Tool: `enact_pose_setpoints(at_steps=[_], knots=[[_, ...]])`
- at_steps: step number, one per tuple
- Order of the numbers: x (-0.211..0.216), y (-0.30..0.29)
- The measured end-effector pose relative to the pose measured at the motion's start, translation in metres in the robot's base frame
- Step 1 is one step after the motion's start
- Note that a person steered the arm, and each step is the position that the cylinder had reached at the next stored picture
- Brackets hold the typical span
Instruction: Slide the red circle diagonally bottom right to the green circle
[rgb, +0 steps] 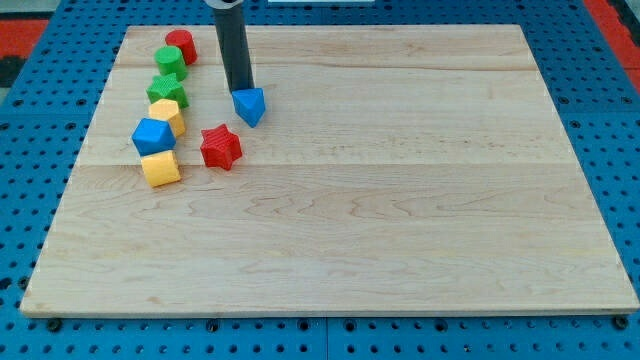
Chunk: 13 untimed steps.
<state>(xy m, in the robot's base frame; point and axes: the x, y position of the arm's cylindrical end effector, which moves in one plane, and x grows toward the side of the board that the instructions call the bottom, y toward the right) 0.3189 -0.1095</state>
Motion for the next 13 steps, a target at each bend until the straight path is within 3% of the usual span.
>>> enact_pose_setpoints(at_steps=[2, 3, 4, 9, 11, 12, 13], knots=[[-0.119, -0.084], [-0.126, -0.146], [-0.124, -0.172], [-0.127, -0.022], [-0.106, -0.149], [-0.089, -0.151], [-0.099, -0.087]])
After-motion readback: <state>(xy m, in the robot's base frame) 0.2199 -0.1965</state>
